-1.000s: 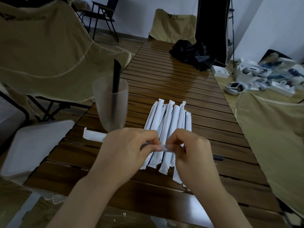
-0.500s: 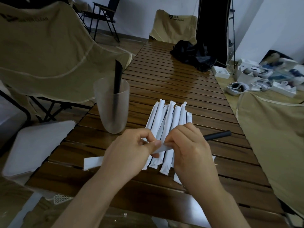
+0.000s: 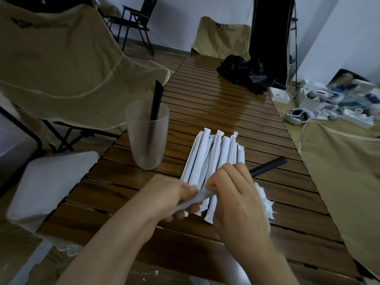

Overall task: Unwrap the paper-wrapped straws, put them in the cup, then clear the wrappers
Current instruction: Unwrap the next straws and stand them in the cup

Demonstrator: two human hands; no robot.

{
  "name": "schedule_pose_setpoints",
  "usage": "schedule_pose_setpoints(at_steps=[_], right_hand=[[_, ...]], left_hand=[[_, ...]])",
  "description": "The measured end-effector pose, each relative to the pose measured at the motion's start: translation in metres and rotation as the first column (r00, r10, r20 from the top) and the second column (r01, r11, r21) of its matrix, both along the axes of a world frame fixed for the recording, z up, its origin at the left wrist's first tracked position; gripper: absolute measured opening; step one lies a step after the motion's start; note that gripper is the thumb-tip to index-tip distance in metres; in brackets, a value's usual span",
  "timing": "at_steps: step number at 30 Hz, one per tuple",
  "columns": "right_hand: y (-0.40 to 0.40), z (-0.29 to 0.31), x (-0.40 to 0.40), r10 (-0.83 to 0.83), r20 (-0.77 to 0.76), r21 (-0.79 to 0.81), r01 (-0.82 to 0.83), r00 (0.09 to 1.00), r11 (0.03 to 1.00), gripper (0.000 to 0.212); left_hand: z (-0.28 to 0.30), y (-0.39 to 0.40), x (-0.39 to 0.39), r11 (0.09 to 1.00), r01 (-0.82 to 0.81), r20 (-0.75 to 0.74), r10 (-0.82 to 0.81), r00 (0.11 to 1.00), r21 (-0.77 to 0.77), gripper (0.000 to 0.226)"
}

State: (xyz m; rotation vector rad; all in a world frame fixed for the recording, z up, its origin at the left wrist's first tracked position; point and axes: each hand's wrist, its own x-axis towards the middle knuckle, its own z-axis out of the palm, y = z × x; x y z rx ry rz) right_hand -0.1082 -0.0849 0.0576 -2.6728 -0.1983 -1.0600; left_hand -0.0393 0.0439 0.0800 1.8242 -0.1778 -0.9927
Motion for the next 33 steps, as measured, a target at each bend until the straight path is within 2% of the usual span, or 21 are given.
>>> schedule_pose_setpoints(at_steps=[2,3,6,7,13,17,23,27,30,33], right_hand=[[0.000,0.003,0.000,-0.004,0.010,0.025,0.004,1.000,1.000,0.021],[-0.002,0.004,0.001,-0.004,0.000,0.027,0.004,1.000,1.000,0.021],[-0.013,0.004,0.000,-0.007,-0.039,-0.051,0.005,0.999,0.999,0.016],[-0.016,0.003,0.000,-0.005,-0.055,-0.075,0.001,0.998,0.997,0.014],[-0.028,-0.004,0.002,0.062,-0.129,-0.017,-0.065,0.990,0.998,0.013],[-0.038,-0.007,0.005,0.051,-0.201,-0.008,-0.054,0.978,0.999,0.015],[-0.053,-0.006,0.001,-0.046,-0.304,-0.014,0.044,0.951,0.999,0.028],[-0.066,-0.004,-0.005,-0.143,-0.357,0.011,0.157,0.923,0.988,0.022],[-0.077,-0.001,-0.010,-0.209,-0.362,0.098,0.260,0.908,0.961,0.014],[-0.092,-0.004,-0.012,-0.317,-0.407,0.143,0.403,0.857,0.904,0.017]], left_hand=[[-0.001,-0.002,-0.001,0.999,-0.040,-0.067,0.041,0.997,0.018,0.023],[-0.004,-0.003,0.001,0.996,-0.082,-0.035,0.083,0.996,0.035,0.021],[-0.015,0.003,0.004,0.986,-0.166,0.245,0.161,0.956,-0.003,0.016],[-0.017,0.006,0.004,0.985,-0.174,0.297,0.173,0.939,-0.023,0.017],[-0.014,0.011,0.004,0.987,-0.134,0.385,0.157,0.909,-0.085,0.024],[-0.017,0.010,0.002,0.991,-0.091,0.471,0.128,0.873,-0.099,0.013],[-0.021,0.007,0.002,0.996,-0.071,0.523,0.093,0.847,-0.062,0.014],[-0.023,0.008,0.006,0.988,-0.098,0.470,0.142,0.871,-0.117,0.024],[-0.025,0.009,0.007,0.989,-0.129,0.552,0.144,0.821,-0.067,0.022],[-0.026,0.008,0.004,0.994,-0.110,0.631,0.086,0.771,0.000,0.019]])
